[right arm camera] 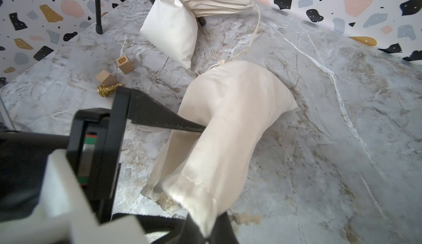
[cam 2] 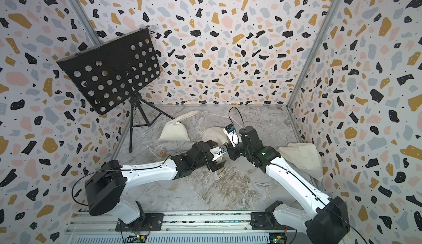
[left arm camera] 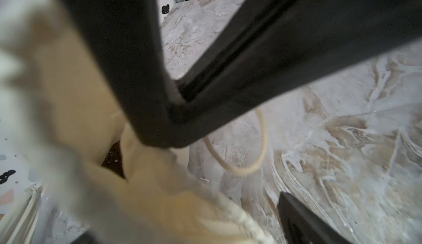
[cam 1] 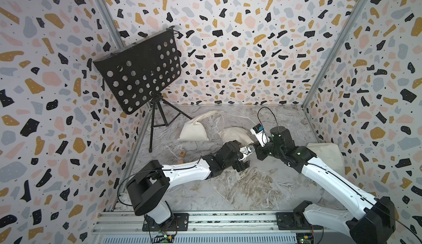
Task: Close the soil bag
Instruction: Pick up the soil bag from the center of the board.
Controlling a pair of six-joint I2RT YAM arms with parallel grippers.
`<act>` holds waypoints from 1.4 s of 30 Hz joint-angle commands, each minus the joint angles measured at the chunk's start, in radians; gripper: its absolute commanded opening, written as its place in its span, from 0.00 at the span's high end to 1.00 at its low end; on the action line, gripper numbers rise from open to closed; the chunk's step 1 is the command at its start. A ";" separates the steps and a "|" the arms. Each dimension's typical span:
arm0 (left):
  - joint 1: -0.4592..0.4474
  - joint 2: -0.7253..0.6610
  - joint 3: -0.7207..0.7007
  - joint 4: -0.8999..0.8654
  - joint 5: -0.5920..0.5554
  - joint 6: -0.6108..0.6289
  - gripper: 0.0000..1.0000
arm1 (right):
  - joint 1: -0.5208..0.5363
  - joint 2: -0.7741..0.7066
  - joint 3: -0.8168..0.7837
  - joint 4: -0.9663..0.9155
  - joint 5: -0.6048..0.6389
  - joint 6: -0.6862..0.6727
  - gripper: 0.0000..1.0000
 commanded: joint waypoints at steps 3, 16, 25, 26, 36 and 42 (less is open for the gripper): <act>0.000 0.008 -0.005 0.155 -0.193 0.003 0.59 | 0.006 -0.067 0.023 -0.003 0.009 -0.023 1.00; 0.065 -0.422 0.015 -0.233 -0.423 0.032 1.00 | 0.011 0.030 0.101 0.119 -0.134 0.016 1.00; 0.119 -0.477 0.111 -0.523 -0.471 -0.100 1.00 | 0.065 0.170 0.233 0.206 -0.209 0.038 0.77; 0.123 -0.472 0.117 -0.540 -0.461 -0.121 1.00 | 0.065 0.161 0.223 0.212 -0.206 0.041 0.71; 0.151 -0.403 0.174 -0.609 -0.424 -0.215 1.00 | 0.081 0.021 0.092 0.163 -0.097 -0.026 0.32; 0.163 -0.394 0.187 -0.622 -0.371 -0.244 1.00 | 0.154 0.053 0.072 0.258 -0.111 0.021 0.29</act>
